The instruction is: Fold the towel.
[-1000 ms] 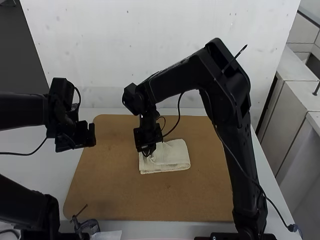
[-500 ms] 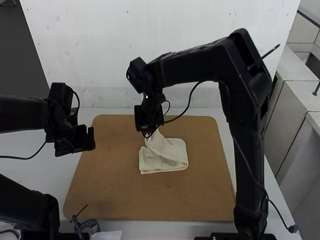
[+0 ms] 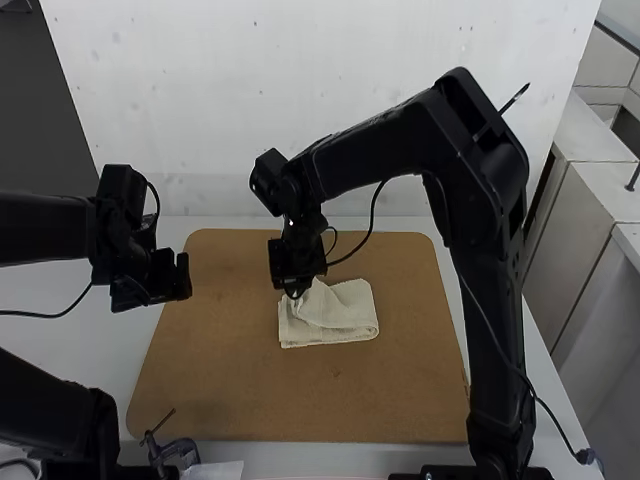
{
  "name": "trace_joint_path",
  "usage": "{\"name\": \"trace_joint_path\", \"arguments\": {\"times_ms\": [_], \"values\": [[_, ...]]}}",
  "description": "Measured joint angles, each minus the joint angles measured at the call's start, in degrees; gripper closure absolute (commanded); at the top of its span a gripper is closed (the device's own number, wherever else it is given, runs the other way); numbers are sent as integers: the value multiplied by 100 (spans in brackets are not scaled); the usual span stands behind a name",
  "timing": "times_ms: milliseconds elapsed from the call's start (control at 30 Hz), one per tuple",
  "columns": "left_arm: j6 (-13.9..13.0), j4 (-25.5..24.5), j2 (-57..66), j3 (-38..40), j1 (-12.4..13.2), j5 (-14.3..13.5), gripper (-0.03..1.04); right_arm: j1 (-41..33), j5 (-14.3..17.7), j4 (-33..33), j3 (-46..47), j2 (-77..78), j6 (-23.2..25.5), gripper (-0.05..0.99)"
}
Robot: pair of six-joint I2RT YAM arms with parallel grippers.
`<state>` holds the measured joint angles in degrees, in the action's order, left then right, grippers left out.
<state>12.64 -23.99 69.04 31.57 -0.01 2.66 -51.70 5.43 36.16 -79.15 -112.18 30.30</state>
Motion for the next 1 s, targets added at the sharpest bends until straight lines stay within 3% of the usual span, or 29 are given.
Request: {"name": "trace_joint_path", "arguments": {"times_ms": [67,167,233,567,600,700,1000], "values": [[0,7,0,0,0,0,4,-50,-2,-70,0,-94,0,88],[0,13,0,-2,0,0,4,-57,-2,-98,0,-151,9,41],[0,63,0,-24,0,0,4,-57,-96,-98,0,-151,15,34],[0,162,2,-129,0,7,4,208,-433,-81,0,280,37,35],[0,162,2,-129,0,17,4,254,-437,-57,0,354,37,44],[0,162,2,-129,0,20,4,356,-450,4,0,413,33,92],[0,199,2,-127,0,22,4,225,-356,-13,0,-55,37,92]]}}
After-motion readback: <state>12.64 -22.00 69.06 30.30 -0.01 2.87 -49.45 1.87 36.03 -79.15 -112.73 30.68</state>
